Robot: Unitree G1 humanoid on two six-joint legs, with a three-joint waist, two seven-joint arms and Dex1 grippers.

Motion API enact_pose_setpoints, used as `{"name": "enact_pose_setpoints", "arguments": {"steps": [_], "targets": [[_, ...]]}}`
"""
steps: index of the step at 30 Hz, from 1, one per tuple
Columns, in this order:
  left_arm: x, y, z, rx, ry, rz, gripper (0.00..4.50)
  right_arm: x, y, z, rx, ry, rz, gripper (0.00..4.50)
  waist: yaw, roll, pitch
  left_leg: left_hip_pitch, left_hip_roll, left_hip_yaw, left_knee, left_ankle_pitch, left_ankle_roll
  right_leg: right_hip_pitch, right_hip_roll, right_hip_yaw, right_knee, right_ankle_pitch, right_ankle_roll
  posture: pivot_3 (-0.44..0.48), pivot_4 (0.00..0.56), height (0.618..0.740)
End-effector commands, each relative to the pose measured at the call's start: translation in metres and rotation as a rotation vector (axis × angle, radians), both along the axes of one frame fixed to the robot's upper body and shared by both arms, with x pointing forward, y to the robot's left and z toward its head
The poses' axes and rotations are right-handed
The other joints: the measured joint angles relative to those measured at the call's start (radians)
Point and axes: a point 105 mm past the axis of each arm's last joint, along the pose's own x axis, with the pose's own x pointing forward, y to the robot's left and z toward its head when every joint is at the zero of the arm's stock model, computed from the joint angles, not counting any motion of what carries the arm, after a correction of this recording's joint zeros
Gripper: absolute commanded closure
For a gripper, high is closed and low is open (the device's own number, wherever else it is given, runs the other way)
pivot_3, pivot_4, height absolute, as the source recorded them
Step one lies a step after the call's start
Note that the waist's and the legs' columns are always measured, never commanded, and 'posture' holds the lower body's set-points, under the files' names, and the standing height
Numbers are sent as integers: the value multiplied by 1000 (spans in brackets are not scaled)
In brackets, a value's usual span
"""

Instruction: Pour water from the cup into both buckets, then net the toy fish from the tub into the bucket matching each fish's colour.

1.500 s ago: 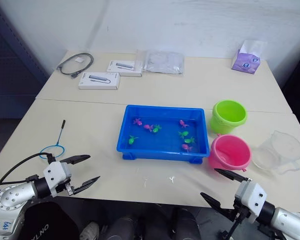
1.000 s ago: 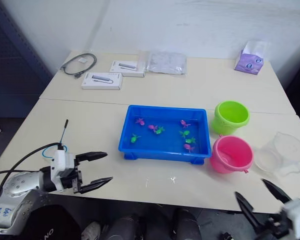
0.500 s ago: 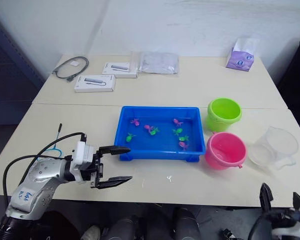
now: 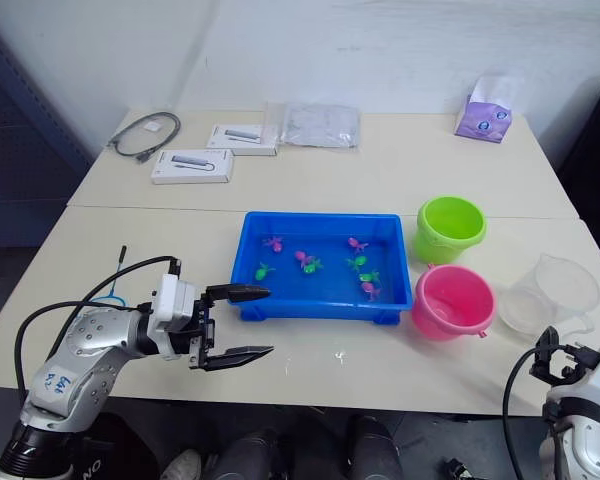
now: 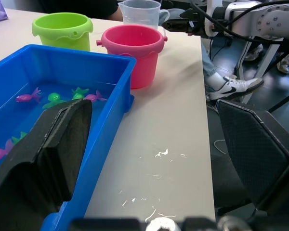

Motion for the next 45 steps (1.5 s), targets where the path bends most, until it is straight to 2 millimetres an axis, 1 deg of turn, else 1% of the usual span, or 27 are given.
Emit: {"name": "enact_pose_setpoints", "arguments": {"steps": [1,4,9,13,17,22,25,29,30,32,33,36,40,42,45], "targets": [[-4,-1,12,0,-52,-27,59,-5,-17,8,-36,-18,-90,0,-1,0,0,0,0,0,0,0,0,0,0,0,0,0,0,0,150,740],[-4,1,10,22,-53,-32,59,-2,-21,6,-6,-50,-123,0,-4,0,0,0,0,0,0,0,0,0,0,0,0,0,0,0,150,740],[3,0,13,19,-87,-23,59,5,-31,1,39,-72,-161,0,-4,0,0,0,0,1,0,1,0,0,0,1,0,0,0,0,150,740],[8,0,14,23,-110,-16,59,18,-34,3,82,-119,-142,0,-6,0,0,1,0,1,0,1,0,0,1,2,2,0,0,0,150,740],[11,1,14,27,-122,-3,59,25,-37,2,91,-124,-139,0,-7,0,0,1,1,2,0,1,0,0,2,2,4,0,0,0,150,740],[10,1,13,28,-125,-1,59,34,-37,6,88,-160,-111,0,-8,0,0,1,1,3,0,1,0,0,2,4,4,0,0,0,150,740],[10,1,13,31,-128,0,0,36,-39,7,78,-159,-101,850,-7,0,0,2,1,4,0,1,0,0,2,4,3,0,0,0,150,740],[11,0,13,31,-133,6,0,42,-34,12,72,-187,-45,2783,-6,0,0,2,1,4,0,1,0,0,2,5,3,0,0,0,150,740],[11,0,13,31,-133,6,0,43,-33,13,73,-193,-41,3191,-5,0,0,2,1,4,0,1,1,0,2,5,3,0,0,0,150,740],[12,0,12,31,-133,7,0,43,-31,15,70,-205,-27,4216,-5,0,0,2,1,4,0,1,0,0,2,5,2,0,0,0,150,740],[12,0,12,31,-133,8,0,43,-30,16,67,-209,-20,4437,-6,0,0,2,1,4,0,1,1,0,2,5,2,0,0,0,150,740],[12,0,12,28,-130,8,0,42,-27,20,55,-225,-6,4437,-5,0,0,2,1,4,0,1,0,0,2,5,2,0,0,0,150,740],[11,-1,13,12,-118,1,0,38,-23,33,29,-269,19,4437,-6,0,0,2,1,4,0,1,1,0,1,5,1,0,0,0,150,740],[13,-2,15,-2,-112,-5,0,32,-23,45,0,-283,24,4437,-5,1,1,2,1,4,0,1,0,0,1,5,1,0,0,0,150,740],[16,-5,16,-14,-104,-25,0,23,-15,68,-105,-261,88,4437,-2,3,1,2,1,4,0,1,0,-1,1,5,1,0,0,0,150,740]]}}
